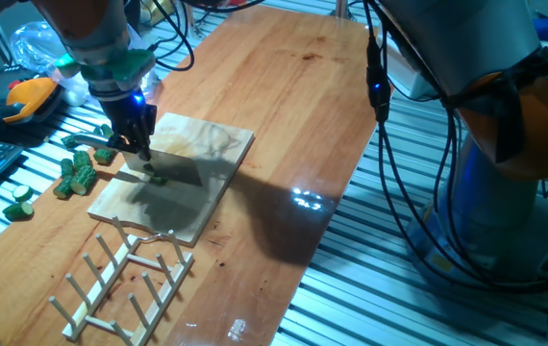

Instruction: Chop the cucumber into shreds

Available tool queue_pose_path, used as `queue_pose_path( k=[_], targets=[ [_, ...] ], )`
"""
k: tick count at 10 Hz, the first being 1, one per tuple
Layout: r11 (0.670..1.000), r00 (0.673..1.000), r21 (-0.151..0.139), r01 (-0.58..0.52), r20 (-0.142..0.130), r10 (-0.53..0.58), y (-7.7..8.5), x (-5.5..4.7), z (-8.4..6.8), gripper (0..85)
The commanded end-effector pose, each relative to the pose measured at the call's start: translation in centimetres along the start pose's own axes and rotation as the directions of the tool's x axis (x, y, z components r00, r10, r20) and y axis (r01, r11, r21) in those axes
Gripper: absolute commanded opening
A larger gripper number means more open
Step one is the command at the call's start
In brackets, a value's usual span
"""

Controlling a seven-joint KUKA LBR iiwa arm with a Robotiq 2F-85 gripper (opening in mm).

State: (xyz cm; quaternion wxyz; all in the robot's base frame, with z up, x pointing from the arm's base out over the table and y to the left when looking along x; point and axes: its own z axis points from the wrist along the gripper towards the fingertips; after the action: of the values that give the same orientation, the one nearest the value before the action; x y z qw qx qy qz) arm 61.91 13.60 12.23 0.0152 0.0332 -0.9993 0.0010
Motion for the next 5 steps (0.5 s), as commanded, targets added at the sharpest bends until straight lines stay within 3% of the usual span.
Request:
queue_pose_path(
  k=[1, 5],
  targets=[
    [1.000, 1.000, 0.010, 0.004, 0.009, -0.004, -0.32, 0.07, 0.11, 0.0],
    [1.000, 1.000, 0.014, 0.007, 0.019, -0.008, -1.07, 0.40, 0.67, 0.0]
  ],
)
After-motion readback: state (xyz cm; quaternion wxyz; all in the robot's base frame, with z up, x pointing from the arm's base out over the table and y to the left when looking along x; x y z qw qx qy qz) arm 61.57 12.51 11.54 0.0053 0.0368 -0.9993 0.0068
